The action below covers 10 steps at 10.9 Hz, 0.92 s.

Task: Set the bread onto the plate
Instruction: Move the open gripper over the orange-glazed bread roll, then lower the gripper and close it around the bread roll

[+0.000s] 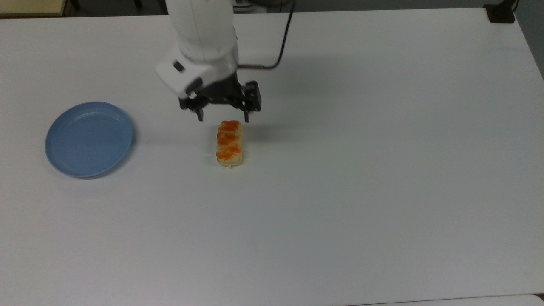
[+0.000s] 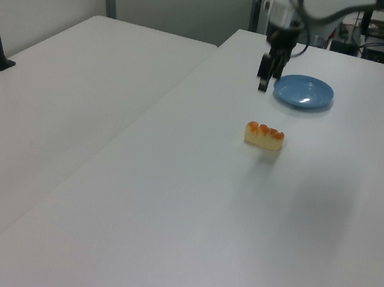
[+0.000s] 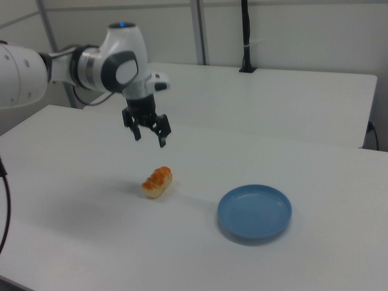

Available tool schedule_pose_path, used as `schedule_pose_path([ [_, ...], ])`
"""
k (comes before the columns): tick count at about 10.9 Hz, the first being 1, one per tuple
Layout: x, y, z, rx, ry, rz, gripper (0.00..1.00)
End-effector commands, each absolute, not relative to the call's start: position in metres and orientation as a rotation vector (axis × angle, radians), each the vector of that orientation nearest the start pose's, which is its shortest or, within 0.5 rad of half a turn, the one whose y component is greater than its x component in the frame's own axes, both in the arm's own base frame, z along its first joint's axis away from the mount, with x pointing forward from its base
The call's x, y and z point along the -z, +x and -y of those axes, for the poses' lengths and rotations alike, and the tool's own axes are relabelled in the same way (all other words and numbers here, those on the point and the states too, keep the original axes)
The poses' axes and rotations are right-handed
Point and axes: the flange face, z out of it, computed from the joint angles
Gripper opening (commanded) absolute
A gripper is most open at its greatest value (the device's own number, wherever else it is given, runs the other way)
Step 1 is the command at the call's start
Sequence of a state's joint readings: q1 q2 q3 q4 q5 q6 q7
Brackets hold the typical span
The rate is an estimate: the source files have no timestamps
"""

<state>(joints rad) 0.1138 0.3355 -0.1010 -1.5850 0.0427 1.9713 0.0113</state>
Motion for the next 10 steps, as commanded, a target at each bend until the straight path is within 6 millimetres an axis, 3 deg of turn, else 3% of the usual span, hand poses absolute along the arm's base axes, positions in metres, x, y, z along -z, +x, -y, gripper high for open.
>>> schedule_pose_path([
  [1, -0.377, 0.672, -0.037, 0.022, -3.157, 0.019, 1.00],
  [2, -0.359, 0.674, -0.042, -0.006, -3.175, 0.045, 1.00],
  [3, -0.346, 0.672, -0.043, -0.037, -3.195, 0.069, 0.93],
  [5, -0.329, 0.668, -0.040, -0.086, -3.230, 0.119, 0.64],
  [8, -0.336, 0.667, -0.034, -0.082, -3.227, 0.155, 0.17],
  [9, -0.342, 0.666, -0.032, -0.078, -3.226, 0.164, 0.05],
  [10, -0.354, 0.667, -0.026, -0.051, -3.227, 0.159, 0.00],
])
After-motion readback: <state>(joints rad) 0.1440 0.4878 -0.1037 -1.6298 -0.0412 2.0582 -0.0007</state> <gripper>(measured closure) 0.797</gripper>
